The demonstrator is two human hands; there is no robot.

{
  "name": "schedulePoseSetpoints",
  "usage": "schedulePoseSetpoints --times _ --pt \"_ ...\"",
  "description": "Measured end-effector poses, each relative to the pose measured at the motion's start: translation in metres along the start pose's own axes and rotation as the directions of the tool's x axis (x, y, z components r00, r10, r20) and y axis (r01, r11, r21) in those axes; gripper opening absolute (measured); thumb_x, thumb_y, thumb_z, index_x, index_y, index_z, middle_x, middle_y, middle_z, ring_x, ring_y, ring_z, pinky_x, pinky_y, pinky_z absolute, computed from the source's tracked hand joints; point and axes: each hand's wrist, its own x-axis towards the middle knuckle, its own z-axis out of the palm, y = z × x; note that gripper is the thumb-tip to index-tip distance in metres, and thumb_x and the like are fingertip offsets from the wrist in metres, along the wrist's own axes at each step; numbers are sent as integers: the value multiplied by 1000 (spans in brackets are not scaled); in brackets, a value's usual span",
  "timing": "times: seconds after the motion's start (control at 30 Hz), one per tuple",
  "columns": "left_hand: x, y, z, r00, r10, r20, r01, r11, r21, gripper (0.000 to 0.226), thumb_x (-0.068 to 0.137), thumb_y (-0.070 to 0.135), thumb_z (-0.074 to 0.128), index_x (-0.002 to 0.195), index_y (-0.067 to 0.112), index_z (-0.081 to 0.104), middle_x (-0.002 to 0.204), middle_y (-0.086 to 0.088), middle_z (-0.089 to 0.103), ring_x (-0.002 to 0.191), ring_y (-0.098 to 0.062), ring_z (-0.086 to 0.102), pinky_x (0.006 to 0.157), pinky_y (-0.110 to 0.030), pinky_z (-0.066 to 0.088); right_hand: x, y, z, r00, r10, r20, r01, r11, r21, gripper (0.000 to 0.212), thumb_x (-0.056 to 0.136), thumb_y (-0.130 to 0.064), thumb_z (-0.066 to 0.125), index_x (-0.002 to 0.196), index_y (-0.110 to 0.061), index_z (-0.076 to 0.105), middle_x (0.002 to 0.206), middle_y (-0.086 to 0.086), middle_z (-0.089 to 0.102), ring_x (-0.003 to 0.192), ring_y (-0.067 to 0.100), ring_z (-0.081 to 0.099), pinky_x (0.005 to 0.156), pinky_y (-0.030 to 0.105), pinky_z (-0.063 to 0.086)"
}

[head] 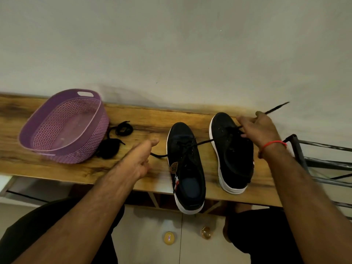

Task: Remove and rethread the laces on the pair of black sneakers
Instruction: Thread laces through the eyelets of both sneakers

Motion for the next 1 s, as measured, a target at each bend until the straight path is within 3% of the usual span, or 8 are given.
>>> schedulePoseSetpoints --times 0.07,0.13,0.23,0.3,0.43,0.63,0.77,1.0 --pt "2 -2 -3 999 28 -21 -25 991 129 67 93 45 68 149 25 37 147 -5 46 124 -27 51 99 -46 48 -7 0 0 984 -168 -51 151 960 -234 49 93 -42 62 130 -11 50 123 12 56 102 25 58 90 34 49" --pt "0 -6 -4 990 138 28 -138 902 409 48 94 61 57 127 26 54 118 -1 60 92 -19 58 73 -35 49 -25 -7 8 956 -293 -15 268 892 -363 31 97 -45 56 104 -14 57 102 5 55 90 21 53 77 28 42" --pt "-5 -15 5 969 187 160 -246 759 603 60 91 74 45 95 18 67 85 0 61 70 -16 52 58 -27 39 -54 -12 37 945 -112 307 201 940 -275 56 96 -61 47 78 -11 65 67 1 63 59 17 59 52 24 43" --pt "-8 -20 14 972 151 180 -232 740 631 68 87 79 45 88 16 69 80 0 63 65 -16 53 55 -25 38 -62 -7 56 909 -3 416 113 964 -239 68 94 -67 44 79 -6 70 67 5 68 53 16 61 50 28 48" --pt "-3 -31 24 981 108 163 -186 771 610 66 87 77 51 84 14 69 69 0 60 53 -15 50 49 -23 33 -62 4 80 901 19 434 46 990 -137 49 95 -53 55 83 -7 67 70 8 66 54 18 61 50 30 50" --pt "4 -33 21 978 108 176 -188 822 537 39 99 55 52 106 20 68 79 -1 59 57 -15 49 47 -23 31 -62 6 81 851 -76 520 -6 988 155 27 96 -27 64 77 -8 64 66 4 63 54 13 56 49 25 50" --pt "0 -34 24 981 118 154 -177 866 468 51 92 66 55 102 17 68 78 1 61 56 -13 50 45 -21 32 -60 9 78 824 -59 563 -76 974 214 22 95 -23 66 78 -10 68 69 4 63 56 12 56 51 24 49" --pt "1 -38 29 984 158 81 -175 938 300 18 98 37 60 98 20 69 78 5 63 58 -10 50 43 -21 31 -65 8 72 787 -19 617 -220 925 309 19 95 -25 66 100 -12 78 79 0 63 64 12 54 59 23 48"
